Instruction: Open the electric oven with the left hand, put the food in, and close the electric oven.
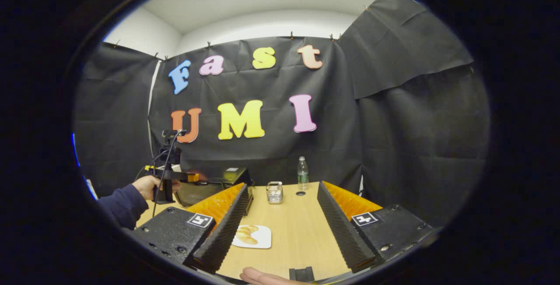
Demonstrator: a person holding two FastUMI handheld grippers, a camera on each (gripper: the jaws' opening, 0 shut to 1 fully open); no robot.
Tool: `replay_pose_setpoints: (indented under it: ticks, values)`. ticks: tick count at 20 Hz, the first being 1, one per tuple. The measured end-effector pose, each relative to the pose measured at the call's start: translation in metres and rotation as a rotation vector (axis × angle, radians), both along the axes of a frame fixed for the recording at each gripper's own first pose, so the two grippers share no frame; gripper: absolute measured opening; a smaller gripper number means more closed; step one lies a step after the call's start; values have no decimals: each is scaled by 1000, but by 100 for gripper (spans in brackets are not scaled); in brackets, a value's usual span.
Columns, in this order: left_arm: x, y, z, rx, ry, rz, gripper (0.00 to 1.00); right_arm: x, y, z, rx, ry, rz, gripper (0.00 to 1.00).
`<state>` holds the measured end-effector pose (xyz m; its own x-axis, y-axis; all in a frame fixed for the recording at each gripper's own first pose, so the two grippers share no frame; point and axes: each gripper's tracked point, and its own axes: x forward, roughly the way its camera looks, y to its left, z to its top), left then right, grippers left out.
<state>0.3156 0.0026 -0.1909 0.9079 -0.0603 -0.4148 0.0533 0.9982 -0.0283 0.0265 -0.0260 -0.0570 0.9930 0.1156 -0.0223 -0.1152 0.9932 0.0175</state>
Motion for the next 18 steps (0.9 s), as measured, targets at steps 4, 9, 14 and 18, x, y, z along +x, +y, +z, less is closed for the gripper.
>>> replay_pose_setpoints:
  ticks: [4, 9, 14, 18]
  values:
    - [-12, -5, -4, -26, 27, -1, 97, -4, 2, -1, -15, -1, 4, 96]
    - [-34, -7, -4, -30, 21, -4, 96, -7, 14, -3, -22, 4, 26, 96]
    - [-60, -7, -7, -47, -15, -30, 96, -7, 30, -8, -32, 5, 52, 96]
    - [-105, -7, -94, -32, 289, -19, 82, 0, 31, -16, -35, 27, 45, 96]
